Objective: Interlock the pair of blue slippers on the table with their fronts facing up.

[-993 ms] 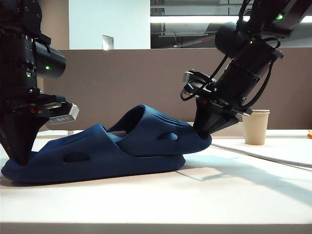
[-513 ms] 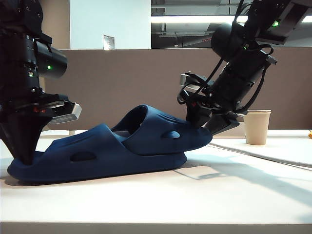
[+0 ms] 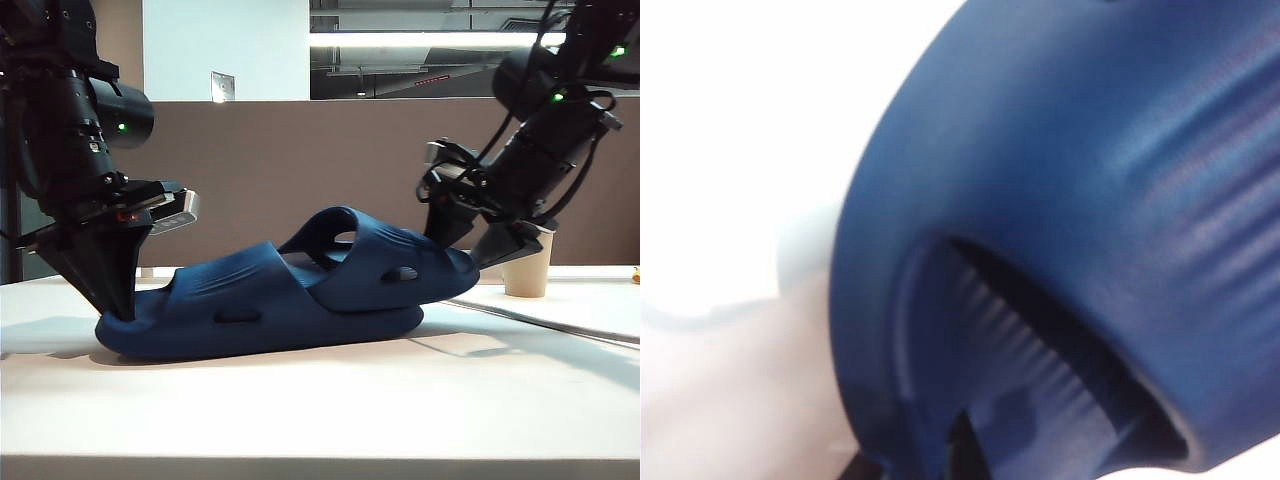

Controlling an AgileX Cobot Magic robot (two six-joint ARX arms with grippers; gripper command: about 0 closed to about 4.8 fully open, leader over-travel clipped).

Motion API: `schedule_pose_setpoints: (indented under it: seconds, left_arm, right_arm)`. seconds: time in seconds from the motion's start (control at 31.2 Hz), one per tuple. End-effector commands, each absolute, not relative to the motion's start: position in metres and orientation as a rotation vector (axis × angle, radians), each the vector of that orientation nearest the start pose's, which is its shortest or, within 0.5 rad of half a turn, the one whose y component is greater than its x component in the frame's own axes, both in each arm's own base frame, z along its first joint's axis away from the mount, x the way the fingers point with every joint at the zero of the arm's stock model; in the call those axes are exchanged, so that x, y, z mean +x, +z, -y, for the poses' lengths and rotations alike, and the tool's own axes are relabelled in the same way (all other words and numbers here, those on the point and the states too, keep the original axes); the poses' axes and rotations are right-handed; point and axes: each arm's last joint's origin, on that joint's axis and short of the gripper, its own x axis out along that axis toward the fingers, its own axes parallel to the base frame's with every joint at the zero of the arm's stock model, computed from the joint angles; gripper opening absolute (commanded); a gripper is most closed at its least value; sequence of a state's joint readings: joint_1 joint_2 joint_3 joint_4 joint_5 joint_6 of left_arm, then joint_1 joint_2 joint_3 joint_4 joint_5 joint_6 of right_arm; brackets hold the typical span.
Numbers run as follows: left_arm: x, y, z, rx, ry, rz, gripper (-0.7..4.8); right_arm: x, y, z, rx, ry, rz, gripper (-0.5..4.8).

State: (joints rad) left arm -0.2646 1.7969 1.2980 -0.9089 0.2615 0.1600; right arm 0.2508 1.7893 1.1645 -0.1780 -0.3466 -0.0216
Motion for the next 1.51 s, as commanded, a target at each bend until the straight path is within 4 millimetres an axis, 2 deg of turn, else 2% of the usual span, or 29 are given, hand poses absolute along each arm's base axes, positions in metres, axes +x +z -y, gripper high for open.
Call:
schedule_pose_setpoints:
  seconds: [0.03, 0.13, 0.35, 0.45, 0.58, 0.74, 0.9, 0.96, 1.09, 1.38, 1.41, 1.51]
  left_arm:
    - [0.326, 0.202, 0.097, 0.151, -0.544, -1.362, -0.03]
    - [0.326, 0.202, 0.096, 0.151, -0.544, -1.368, -0.03]
    - [0.325, 0.202, 0.096, 0.161, -0.531, -1.378, -0.03]
    - [0.325, 0.202, 0.095, 0.172, -0.518, -1.379, -0.02]
    - [0.326, 0.202, 0.095, 0.171, -0.519, -1.375, 0.03]
    - [0.326, 0.202, 0.095, 0.185, -0.497, -1.372, 0.68]
    - [0.328, 0.202, 0.095, 0.169, -0.484, -1.361, 0.68]
    - [0.328, 0.202, 0.095, 0.166, -0.481, -1.356, 0.77]
    - [0.329, 0.202, 0.094, 0.184, -0.440, -1.357, 1.30]
    - [0.333, 0.205, 0.093, 0.216, -0.368, -1.326, 1.36]
    - [0.334, 0.206, 0.093, 0.211, -0.364, -1.319, 1.59]
    - [0.338, 0.215, 0.094, 0.200, -0.359, -1.293, 2.80]
  right_arm:
    - [0.366, 0.202, -0.091, 0.028, 0.531, -0.787, 3.13]
    - [0.368, 0.202, -0.083, 0.032, 0.509, -0.784, 3.29]
    - [0.371, 0.201, -0.065, 0.055, 0.466, -0.799, 3.30]
    - [0.369, 0.207, -0.061, 0.058, 0.451, -0.785, 3.43]
    - [0.364, 0.228, -0.057, 0.057, 0.447, -0.716, 3.43]
    - [0.354, 0.254, -0.056, 0.049, 0.455, -0.636, 3.43]
    - [0.346, 0.270, -0.055, 0.044, 0.457, -0.597, 3.43]
    - [0.343, 0.273, -0.054, 0.044, 0.458, -0.592, 3.42]
    - [0.342, 0.272, -0.055, 0.048, 0.465, -0.605, 3.43]
    - [0.340, 0.270, -0.056, 0.064, 0.506, -0.636, 3.42]
    - [0.340, 0.270, -0.056, 0.065, 0.509, -0.637, 3.43]
    - [0.339, 0.271, -0.057, 0.070, 0.524, -0.634, 3.43]
